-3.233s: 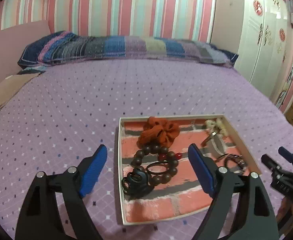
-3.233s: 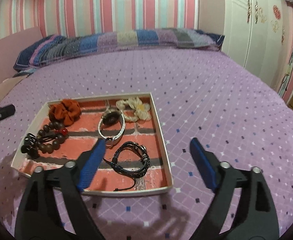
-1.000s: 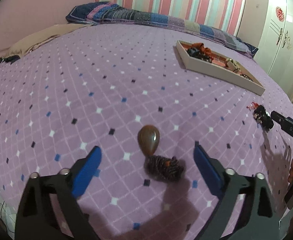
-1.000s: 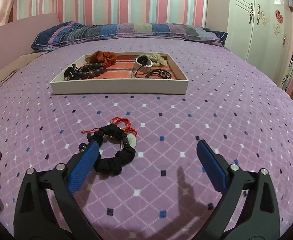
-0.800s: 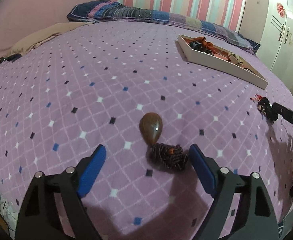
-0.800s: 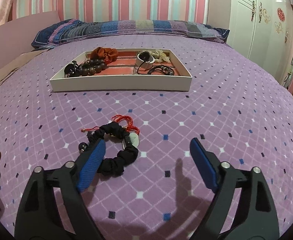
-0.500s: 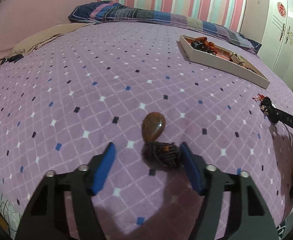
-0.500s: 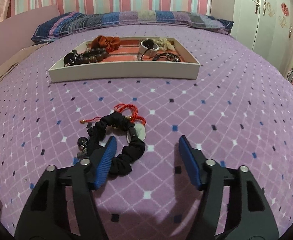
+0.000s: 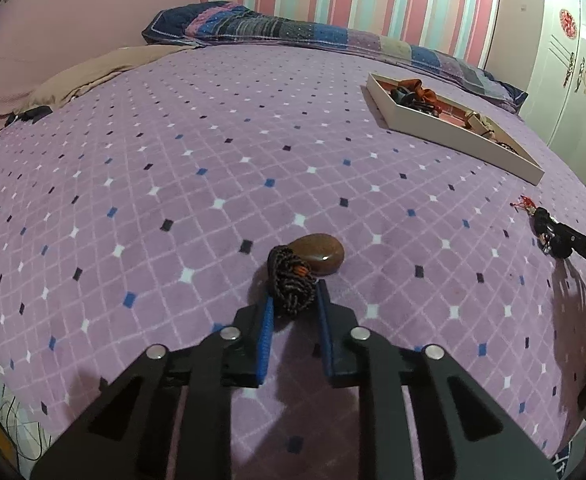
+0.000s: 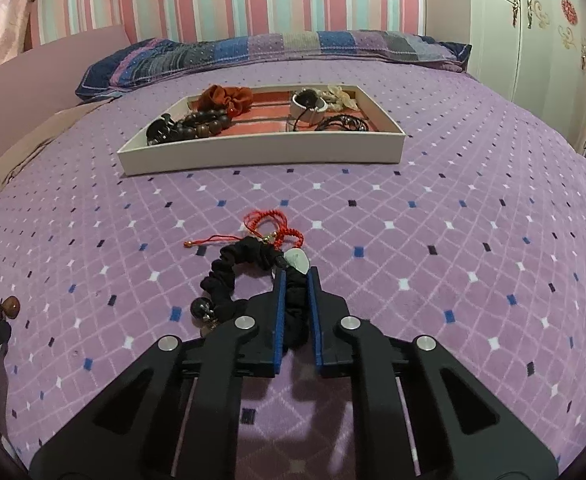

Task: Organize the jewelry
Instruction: 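Grasp the brown pendant cord with the left tool while the right tool grasps the black scrunchie, then carry the pendant and scrunchie over the tray and lower them inside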

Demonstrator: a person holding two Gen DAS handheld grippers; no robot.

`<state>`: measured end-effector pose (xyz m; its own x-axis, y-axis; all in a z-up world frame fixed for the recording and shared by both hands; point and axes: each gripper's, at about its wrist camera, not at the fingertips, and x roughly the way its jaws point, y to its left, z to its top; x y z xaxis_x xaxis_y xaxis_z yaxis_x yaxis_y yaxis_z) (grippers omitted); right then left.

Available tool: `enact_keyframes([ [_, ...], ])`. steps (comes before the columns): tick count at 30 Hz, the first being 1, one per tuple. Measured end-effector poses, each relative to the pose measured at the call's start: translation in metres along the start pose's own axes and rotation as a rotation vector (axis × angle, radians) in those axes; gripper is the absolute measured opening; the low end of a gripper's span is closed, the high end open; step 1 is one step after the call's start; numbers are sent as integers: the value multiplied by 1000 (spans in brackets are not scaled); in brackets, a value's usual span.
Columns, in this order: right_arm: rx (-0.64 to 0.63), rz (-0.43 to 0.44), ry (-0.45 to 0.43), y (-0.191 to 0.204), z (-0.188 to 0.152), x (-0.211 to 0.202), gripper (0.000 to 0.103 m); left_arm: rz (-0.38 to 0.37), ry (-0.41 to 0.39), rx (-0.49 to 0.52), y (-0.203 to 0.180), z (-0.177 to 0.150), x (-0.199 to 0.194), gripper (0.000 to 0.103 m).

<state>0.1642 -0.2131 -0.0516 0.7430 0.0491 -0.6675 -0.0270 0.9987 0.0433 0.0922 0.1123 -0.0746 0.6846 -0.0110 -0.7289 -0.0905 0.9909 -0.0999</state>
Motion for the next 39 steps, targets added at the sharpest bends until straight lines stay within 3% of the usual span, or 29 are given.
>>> enact_keyframes([
  [11,11,15,-45,-10,11,-9,10,-47,-42,30,-12,21,-4,18],
  [17,11,21,-72,-16,27,-6,10,-88,-80,64,-32,50,0,17],
  [24,65,48,-99,-33,57,0,10,-160,-120,74,-62,103,18,17],
  [33,93,31,-135,-55,116,29,10,-221,-196,150,-129,183,47,17],
  [39,100,9,-128,-67,158,67,10,-247,-163,183,-171,231,95,17],
])
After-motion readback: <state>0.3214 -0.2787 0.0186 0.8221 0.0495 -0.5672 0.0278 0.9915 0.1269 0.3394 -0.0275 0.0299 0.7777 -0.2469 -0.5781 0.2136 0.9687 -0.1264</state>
